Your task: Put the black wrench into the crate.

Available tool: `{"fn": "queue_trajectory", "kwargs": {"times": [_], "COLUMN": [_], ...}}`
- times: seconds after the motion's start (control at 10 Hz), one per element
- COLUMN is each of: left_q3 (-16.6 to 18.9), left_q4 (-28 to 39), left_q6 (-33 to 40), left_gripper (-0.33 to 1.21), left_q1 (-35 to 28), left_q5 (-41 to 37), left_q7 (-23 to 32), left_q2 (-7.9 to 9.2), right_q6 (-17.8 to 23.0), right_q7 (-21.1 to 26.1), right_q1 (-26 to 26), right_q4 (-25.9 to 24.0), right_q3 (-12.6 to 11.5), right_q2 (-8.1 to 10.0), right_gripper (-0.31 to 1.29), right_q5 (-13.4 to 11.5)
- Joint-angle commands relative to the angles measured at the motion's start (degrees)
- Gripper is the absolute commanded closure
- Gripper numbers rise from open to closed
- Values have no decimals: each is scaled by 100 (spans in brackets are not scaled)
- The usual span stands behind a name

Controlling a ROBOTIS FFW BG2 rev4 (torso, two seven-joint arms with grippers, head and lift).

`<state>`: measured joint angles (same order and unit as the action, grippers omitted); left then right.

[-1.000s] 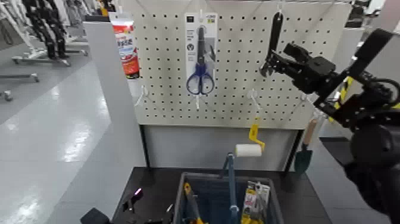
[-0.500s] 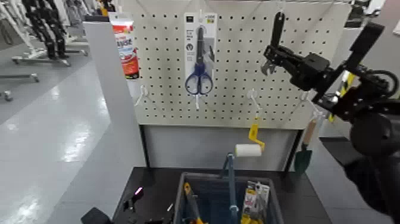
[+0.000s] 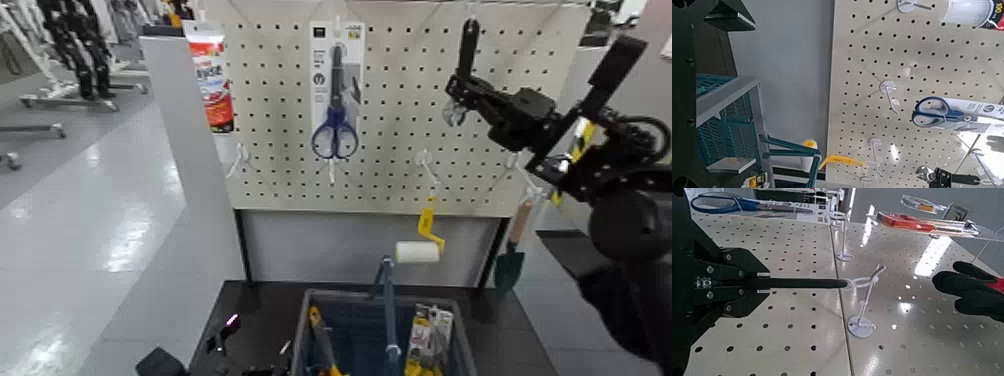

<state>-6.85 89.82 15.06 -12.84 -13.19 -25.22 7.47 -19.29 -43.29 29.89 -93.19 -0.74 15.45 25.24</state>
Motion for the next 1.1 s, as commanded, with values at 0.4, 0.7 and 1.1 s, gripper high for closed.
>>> {"fn": "queue_trajectory", "kwargs": {"times": [0.4, 0.7, 1.1], "left_q3": [0, -9, -44], "left_q4": [0, 0, 0], "left_q6": [-3, -3, -12], "left_gripper": [10, 10, 10], "left_q1": [1, 1, 1], "left_q5": [1, 1, 1], "left_q7": [0, 0, 0], "left_q2": [0, -9, 0], "right_q6": [57, -75, -382], "right_q7": [-22, 31, 286], "right_q1": [26, -185, -704], "right_q4": [-156, -1228, -2248], "right_q3": [22, -93, -163], "right_q2": [10, -34, -192], "right_gripper": [111, 111, 111], "right_q5": [-28, -54, -80]}}
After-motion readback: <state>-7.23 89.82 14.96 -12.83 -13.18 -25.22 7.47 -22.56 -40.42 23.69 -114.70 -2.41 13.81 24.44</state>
